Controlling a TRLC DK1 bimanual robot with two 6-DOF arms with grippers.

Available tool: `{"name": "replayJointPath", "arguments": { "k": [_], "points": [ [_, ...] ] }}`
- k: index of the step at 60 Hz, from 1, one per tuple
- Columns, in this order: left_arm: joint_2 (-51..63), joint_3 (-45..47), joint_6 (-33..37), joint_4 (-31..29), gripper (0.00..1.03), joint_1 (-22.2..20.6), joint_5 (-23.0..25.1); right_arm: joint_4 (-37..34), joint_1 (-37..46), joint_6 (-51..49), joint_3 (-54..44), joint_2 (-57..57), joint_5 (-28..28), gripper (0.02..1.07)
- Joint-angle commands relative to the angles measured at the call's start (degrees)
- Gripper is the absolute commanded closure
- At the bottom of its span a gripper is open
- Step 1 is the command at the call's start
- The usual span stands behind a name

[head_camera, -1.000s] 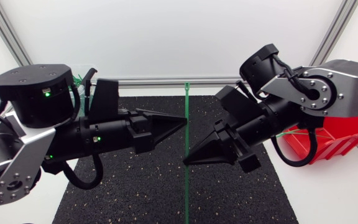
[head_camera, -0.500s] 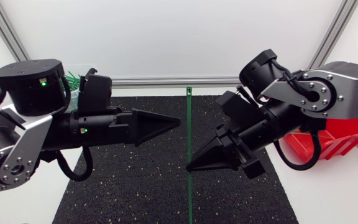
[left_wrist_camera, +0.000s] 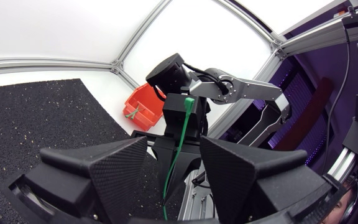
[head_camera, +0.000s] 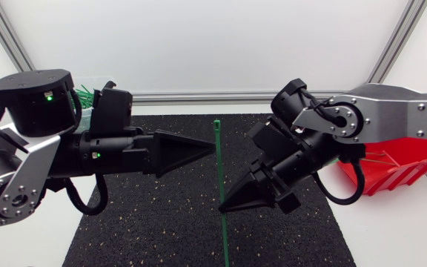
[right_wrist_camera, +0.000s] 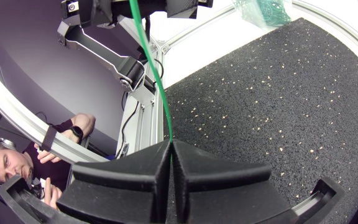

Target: Take a green cable tie from the red box, thread the tail through the head to close it, then place it in the transparent bin on the left.

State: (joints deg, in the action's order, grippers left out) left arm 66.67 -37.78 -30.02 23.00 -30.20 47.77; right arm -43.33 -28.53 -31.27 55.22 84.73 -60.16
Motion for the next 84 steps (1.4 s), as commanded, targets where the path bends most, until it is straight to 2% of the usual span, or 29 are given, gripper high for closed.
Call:
{"name": "replayJointPath", "arguments": {
  "k": [1,4,9,12,35,44,46,57,63,70,84],
  "points": [
    [-0.49,-2.3,-1.18,1.34,0.36,0.31,0.92,-0.7,-0.65,-1.34,-0.47,1.58,-0.48,1.01],
    [-0.23,-2.47,-1.18,1.34,0.32,0.4,0.92,-0.7,-0.91,-1.34,-0.47,1.84,-0.75,1.01],
    [0.03,-2.65,-1.18,1.34,0.31,0.58,0.92,-0.79,-1.17,-1.43,-0.38,2.2,-0.75,1.01],
    [0.21,-2.83,-1.18,1.34,0.26,0.58,0.92,-0.79,-1.26,-1.43,-0.29,2.37,-0.83,1.01],
    [3.2,-3.27,-0.57,1.69,0.27,-0.39,1.01,-0.97,-1.44,-1.43,0.24,2.72,-1.63,1.01],
    [3.99,-3.7,-0.48,1.96,0.53,-0.57,1.01,-0.97,-1.26,-1.52,0.24,2.9,-1.8,1.01],
    [4.17,-3.79,-0.48,1.96,0.62,-0.48,0.92,-0.97,-1.26,-1.52,0.24,3.07,-1.8,1.01],
    [4.25,-3.88,-0.65,2.13,0.8,-0.39,0.92,-0.97,-1.26,-1.69,0.33,3.16,-1.8,1.01],
    [4.43,-3.7,-0.74,2.22,0.81,-0.39,0.92,-0.97,-1.17,-1.69,0.33,3.16,-1.8,1.01],
    [4.78,-3.79,-0.83,2.22,0.92,-0.3,0.92,-0.97,-1.0,-1.78,0.5,3.25,-1.89,1.01],
    [4.87,-3.79,-1.18,2.22,0.92,-0.21,0.92,-0.97,-0.82,-1.78,0.59,3.25,-2.07,1.01]
  ]
}}
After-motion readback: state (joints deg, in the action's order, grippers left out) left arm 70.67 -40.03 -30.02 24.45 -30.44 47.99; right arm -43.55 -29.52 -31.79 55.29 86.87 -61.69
